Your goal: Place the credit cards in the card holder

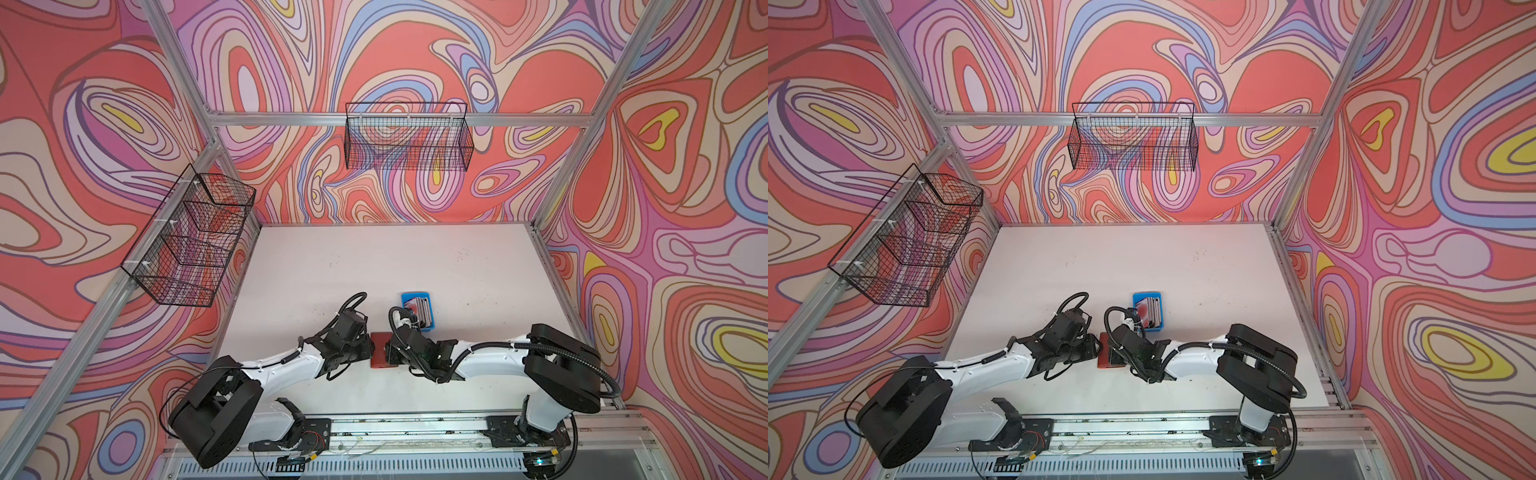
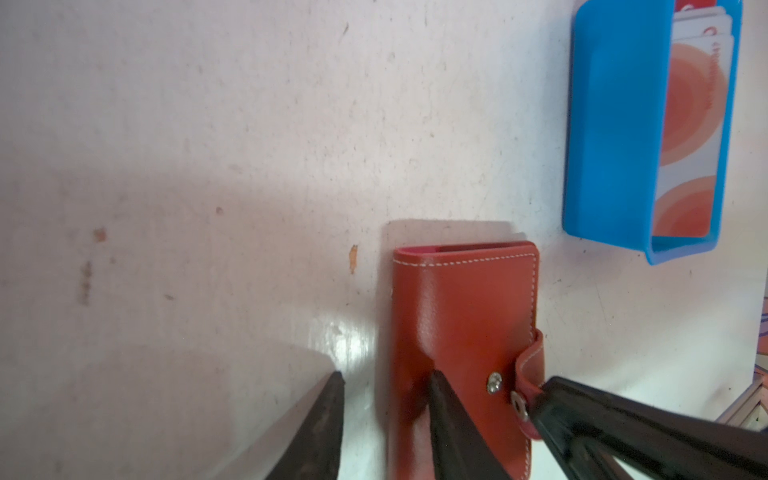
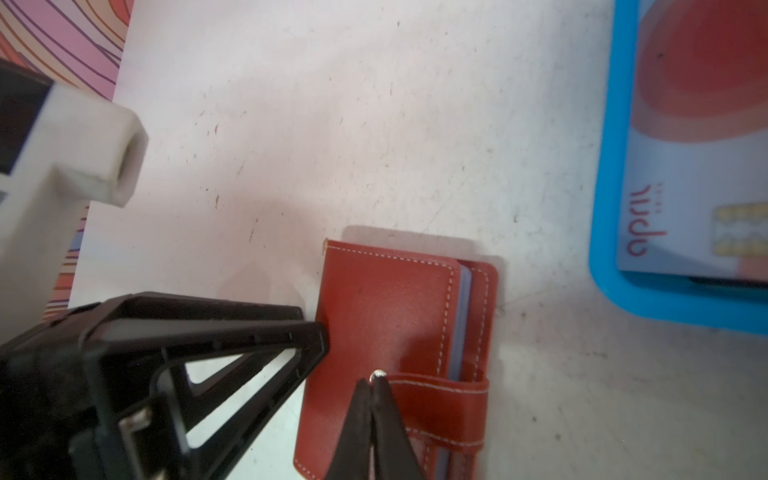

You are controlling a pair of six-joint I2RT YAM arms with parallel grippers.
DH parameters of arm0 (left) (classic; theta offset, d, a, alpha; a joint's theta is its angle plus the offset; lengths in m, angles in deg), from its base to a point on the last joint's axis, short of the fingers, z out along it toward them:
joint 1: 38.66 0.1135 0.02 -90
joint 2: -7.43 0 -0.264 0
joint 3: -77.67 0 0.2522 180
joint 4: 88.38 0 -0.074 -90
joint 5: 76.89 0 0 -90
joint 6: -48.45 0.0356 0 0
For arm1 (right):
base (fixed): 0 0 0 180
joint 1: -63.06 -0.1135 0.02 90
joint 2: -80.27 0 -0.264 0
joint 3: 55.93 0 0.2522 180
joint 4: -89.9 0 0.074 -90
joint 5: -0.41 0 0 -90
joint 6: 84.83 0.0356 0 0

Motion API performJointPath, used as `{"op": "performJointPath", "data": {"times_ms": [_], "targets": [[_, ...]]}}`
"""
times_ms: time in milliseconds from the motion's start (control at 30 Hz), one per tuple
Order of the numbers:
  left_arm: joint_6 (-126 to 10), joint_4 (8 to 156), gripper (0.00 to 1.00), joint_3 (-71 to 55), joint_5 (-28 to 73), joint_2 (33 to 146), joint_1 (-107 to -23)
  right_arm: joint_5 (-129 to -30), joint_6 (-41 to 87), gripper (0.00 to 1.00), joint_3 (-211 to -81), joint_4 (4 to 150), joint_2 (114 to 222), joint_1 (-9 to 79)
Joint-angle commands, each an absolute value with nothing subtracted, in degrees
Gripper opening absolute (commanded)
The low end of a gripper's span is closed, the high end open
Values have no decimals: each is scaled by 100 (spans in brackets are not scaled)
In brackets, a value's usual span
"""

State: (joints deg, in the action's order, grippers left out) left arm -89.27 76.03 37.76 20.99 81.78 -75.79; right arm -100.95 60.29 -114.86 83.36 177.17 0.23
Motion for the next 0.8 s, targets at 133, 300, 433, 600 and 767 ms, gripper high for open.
{"op": "performJointPath", "data": {"times_ms": [133,300,433,600,767], "targets": [[-8885,7122,37,3957,2041,8244,-7566,-10022,6015,0,-11654,8416,17896,-14],[-8884,7101,37,3974,2026,8207,-7566,-10003,6011,0,-11671,8438,17932,-19],[-8875,7089,37,3975,2013,8190,-7566,-9996,6013,0,-11671,8452,17945,-15],[-8883,7087,37,3979,2010,8179,-7566,-9985,6028,0,-11662,8492,17985,-14],[-8883,7087,37,3974,2009,8187,-7567,-9957,6045,0,-11645,8548,18026,-14]]}}
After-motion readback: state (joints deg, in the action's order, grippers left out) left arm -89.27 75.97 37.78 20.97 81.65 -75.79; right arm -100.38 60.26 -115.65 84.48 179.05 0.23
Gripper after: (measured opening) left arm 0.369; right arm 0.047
